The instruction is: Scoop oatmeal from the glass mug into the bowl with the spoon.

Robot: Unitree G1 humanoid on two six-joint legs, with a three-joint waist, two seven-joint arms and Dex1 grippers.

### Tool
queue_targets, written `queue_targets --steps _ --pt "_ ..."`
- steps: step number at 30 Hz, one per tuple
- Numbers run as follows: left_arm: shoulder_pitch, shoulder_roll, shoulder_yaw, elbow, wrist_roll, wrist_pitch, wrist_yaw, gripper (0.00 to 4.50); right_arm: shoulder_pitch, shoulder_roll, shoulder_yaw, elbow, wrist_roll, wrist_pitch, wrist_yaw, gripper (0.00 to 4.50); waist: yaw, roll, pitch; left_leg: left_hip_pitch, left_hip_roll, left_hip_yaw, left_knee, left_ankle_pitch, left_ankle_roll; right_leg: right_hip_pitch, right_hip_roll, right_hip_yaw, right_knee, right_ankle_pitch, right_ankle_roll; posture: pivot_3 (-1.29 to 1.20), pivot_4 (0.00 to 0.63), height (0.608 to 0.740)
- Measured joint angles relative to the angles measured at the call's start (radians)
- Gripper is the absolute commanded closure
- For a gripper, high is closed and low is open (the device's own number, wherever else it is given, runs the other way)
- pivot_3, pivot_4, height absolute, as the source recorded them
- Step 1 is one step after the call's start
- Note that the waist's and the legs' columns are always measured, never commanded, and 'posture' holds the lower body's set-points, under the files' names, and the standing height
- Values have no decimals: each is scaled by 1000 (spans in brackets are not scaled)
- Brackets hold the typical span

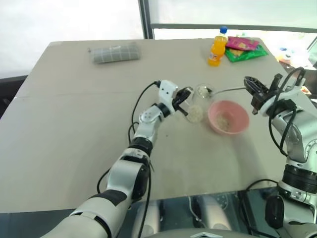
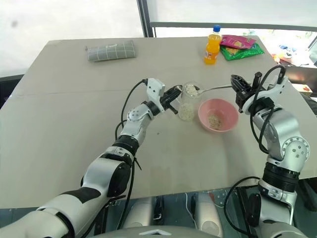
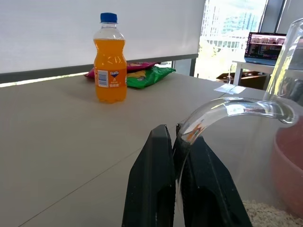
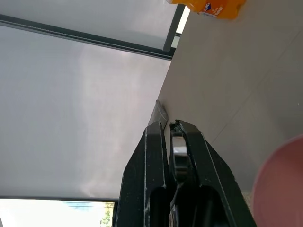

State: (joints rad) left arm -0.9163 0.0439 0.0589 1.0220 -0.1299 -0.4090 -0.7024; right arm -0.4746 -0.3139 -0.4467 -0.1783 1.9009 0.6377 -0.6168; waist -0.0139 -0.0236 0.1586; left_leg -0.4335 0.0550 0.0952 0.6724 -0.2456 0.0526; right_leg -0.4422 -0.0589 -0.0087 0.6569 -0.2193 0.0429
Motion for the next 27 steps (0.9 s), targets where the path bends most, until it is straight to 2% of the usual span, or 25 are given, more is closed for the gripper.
queue_targets --steps 13,22,27 --pt "0 6 0 11 0 0 -5 4467 44 -75 -4 -44 50 -37 -7 4500 0 0 0 0 0 0 0 0 0 0 0 0 0 0 0 0 150 740" --pt "-1 50 20 30 -1 -15 -11 4467 121 -92 -115 -80 53 -42 -32 4500 0 0 0 1 0 0 0 0 0 0 0 1 0 0 0 0 150 740" --pt "-1 65 22 37 -1 -16 -12 4467 184 -170 -132 -79 50 -11 -23 4500 1 0 0 1 0 1 0 0 0 1 0 0 0 0 0 0 150 740"
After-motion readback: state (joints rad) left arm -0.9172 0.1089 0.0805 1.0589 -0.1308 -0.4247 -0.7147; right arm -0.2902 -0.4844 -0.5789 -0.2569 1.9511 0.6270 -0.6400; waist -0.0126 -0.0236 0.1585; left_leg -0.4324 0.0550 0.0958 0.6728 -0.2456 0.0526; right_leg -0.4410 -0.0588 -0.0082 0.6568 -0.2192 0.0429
